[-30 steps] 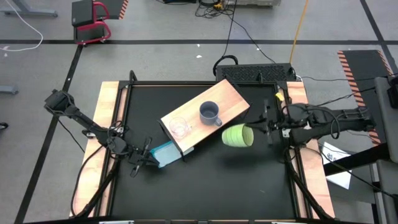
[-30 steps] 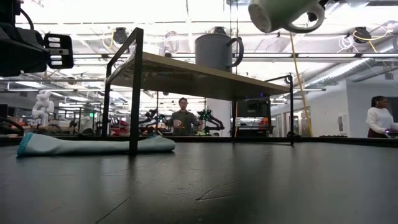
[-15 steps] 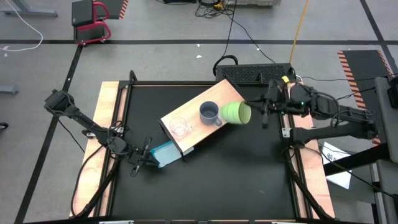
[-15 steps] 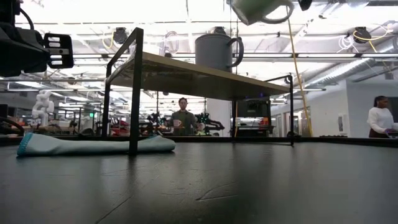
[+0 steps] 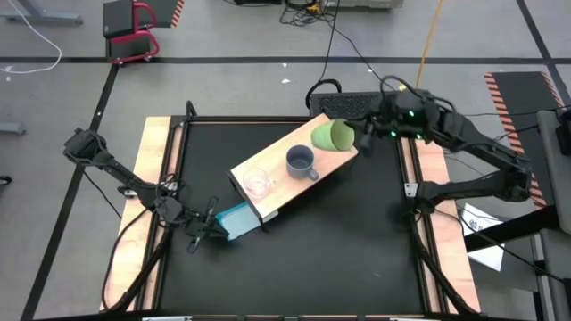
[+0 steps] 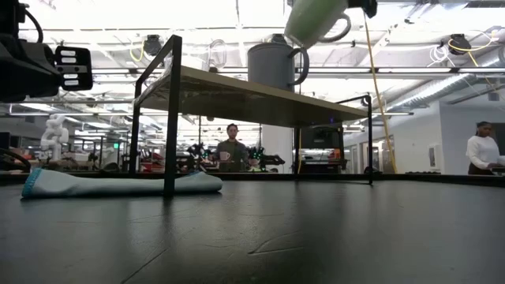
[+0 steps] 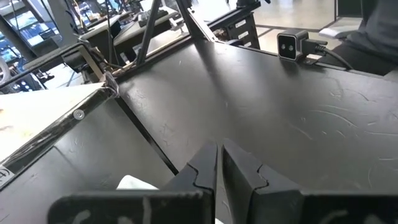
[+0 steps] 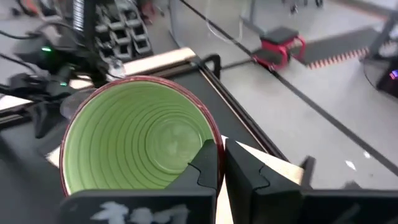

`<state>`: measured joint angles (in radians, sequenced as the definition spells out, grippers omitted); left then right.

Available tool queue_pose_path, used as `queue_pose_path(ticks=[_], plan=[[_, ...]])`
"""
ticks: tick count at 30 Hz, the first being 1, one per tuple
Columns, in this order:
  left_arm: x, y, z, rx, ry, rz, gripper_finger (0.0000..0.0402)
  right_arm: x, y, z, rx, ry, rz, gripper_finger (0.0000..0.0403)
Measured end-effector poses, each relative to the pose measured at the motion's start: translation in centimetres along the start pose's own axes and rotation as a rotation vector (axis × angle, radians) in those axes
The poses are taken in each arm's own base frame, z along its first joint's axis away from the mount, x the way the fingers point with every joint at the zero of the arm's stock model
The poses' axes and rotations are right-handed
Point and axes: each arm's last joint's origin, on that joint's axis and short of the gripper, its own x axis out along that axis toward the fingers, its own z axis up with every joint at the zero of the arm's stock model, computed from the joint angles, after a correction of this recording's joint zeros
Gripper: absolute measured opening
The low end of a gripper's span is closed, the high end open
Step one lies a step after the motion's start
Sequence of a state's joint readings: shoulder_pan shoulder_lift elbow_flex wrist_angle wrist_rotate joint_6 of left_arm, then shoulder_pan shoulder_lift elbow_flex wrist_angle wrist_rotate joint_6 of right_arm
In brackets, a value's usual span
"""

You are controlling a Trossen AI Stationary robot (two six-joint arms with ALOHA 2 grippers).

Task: Stack small to large cups/mugs on shelf
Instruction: Put the green mug on the shelf

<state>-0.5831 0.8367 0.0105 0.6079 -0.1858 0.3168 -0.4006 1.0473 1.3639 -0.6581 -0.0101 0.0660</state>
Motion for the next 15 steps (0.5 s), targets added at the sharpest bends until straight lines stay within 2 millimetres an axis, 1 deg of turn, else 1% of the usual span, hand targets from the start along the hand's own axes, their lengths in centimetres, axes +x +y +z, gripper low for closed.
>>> queue_pose_path(ticks=[4, 9, 12, 15], plan=[[0.0, 0.0, 0.0, 0.002, 0.005, -0.002, 0.0026, 1.4, -1.2, 1.5, 0.028, 0.066, -0.039, 0.0001], [0.0, 0.0, -0.1, 0.004, 0.007, -0.002, 0.0026, 2.8, -3.0, 3.0, 0.063, 0.104, -0.102, 0.0001], [0.0, 0.0, -0.1, 0.004, 0.010, -0.003, 0.0026, 3.6, -3.9, 3.1, 0.087, 0.166, -0.137, 0.0001], [0.0, -0.1, -0.2, 0.000, 0.021, -0.007, 0.0026, 4.3, -4.6, 2.7, 0.103, 0.228, -0.157, 0.0001]])
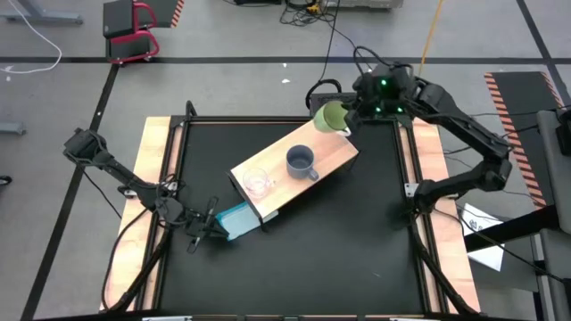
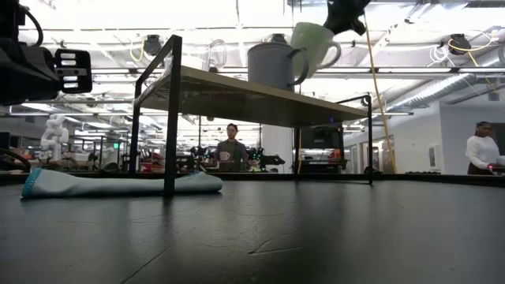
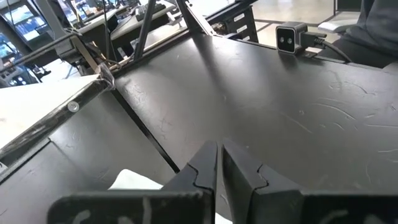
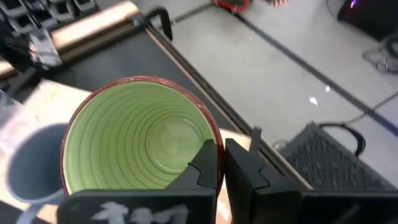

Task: Stack small to large cups/mugs on shelf
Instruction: Put the green mug on the shelf

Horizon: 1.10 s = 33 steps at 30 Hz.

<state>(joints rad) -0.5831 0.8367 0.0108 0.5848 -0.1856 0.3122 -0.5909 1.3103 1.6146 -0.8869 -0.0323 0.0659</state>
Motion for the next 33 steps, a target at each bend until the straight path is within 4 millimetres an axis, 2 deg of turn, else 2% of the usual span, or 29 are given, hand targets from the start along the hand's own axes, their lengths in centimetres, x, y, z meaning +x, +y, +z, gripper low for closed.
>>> queue_pose_path(ticks=[10, 27, 33], plan=[[0.0, 0.0, -0.1, 0.029, 0.008, -0.003, 0.0026, 1.3, -0.5, -0.6, 0.034, 0.104, 0.000, 0.0001], [0.0, 0.0, -0.1, 0.043, 0.007, -0.003, 0.0026, 5.1, -0.7, -1.7, 0.115, 0.297, -0.023, 0.0001], [0.0, 0.0, -0.1, 0.042, 0.007, -0.004, 0.0026, 5.4, -0.6, -1.8, 0.128, 0.315, -0.025, 0.0001]])
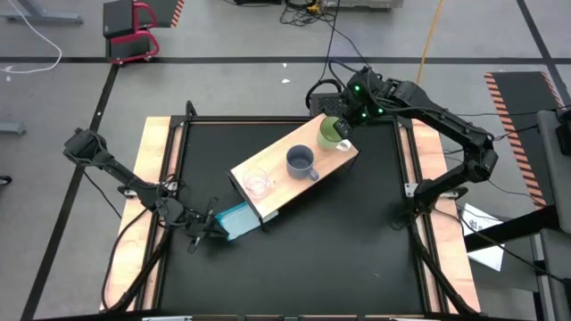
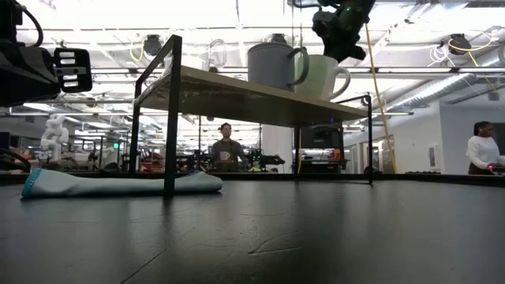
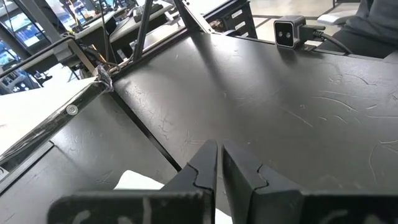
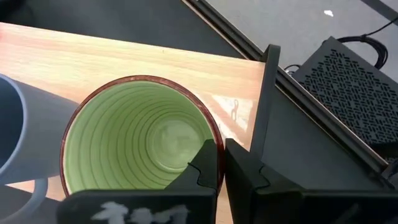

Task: Stack small to large cups/mugs on shelf
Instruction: Put the green mug on the shelf

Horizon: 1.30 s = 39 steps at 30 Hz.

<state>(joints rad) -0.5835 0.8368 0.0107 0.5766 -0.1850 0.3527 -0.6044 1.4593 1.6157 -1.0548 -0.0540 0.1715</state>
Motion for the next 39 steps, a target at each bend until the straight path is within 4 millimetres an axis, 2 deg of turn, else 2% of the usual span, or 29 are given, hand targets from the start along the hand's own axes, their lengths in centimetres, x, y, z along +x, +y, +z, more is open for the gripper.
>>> queue_pose_path(ticks=[5, 39], plan=[[0.00, 0.01, 0.00, 0.000, 0.000, 0.000, 0.0026, 0.00, -0.08, -0.47, 0.003, 0.048, -0.008, 0.0001], [0.00, 0.00, 0.00, -0.051, 0.000, -0.002, 0.0026, 0.02, 0.06, -0.51, 0.006, 0.050, -0.006, 0.0014]])
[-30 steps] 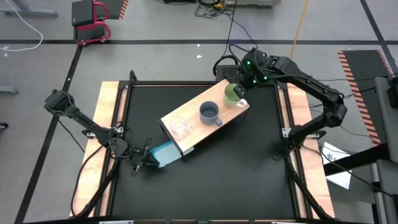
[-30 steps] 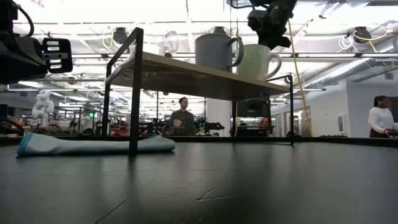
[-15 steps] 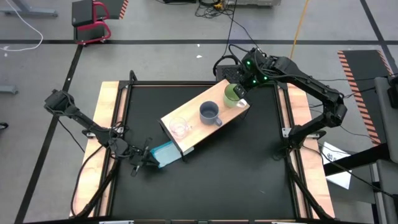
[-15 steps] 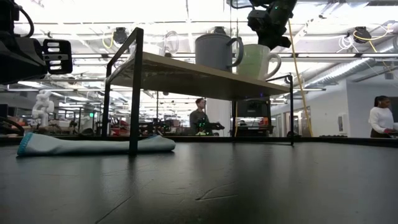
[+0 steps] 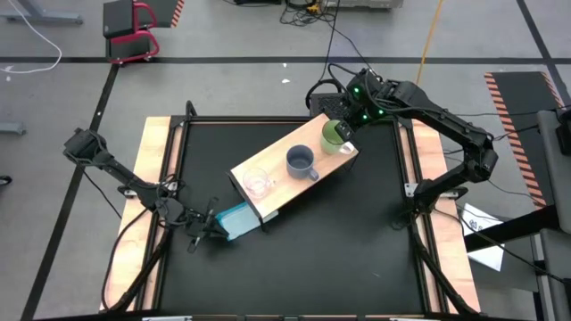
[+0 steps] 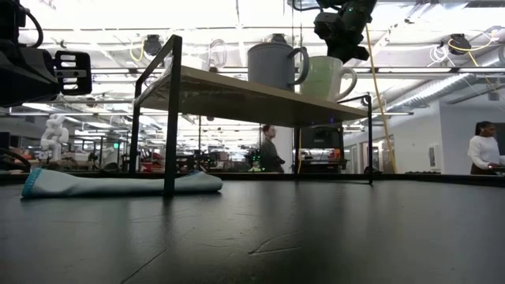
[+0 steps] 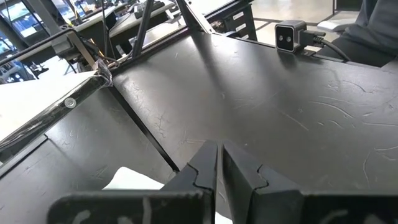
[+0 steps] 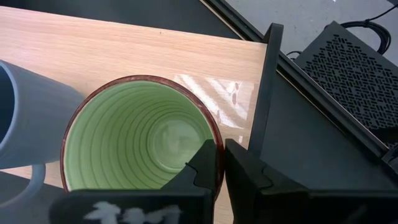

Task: Stack small to large cups/mugs on shelf
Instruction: Put the green mug on the shelf, then return to Home Position

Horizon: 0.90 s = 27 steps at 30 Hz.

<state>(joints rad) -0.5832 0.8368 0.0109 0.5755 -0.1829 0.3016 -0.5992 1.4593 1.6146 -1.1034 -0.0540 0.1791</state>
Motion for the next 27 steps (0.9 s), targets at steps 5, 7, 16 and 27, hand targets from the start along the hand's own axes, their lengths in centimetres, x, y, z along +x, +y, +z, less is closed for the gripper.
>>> queue_pose_path(ticks=[5, 7, 16, 27], plan=[[0.00, 0.00, 0.00, -0.004, -0.001, 0.000, 0.0026, 0.00, 0.02, 0.00, -0.008, 0.000, 0.004, 0.0018], [-0.01, 0.00, 0.01, -0.004, -0.002, 0.000, 0.0026, 0.00, 0.05, 0.01, -0.008, 0.000, 0.015, 0.0024], [0.00, 0.01, 0.01, -0.004, -0.002, 0.001, 0.0026, -0.05, 0.44, 0.46, -0.018, -0.046, 0.066, 0.0068], [0.00, 0.03, 0.07, -0.024, -0.008, 0.003, 0.0026, -0.86, 0.50, 0.74, -0.047, -0.117, 0.078, 0.0078]])
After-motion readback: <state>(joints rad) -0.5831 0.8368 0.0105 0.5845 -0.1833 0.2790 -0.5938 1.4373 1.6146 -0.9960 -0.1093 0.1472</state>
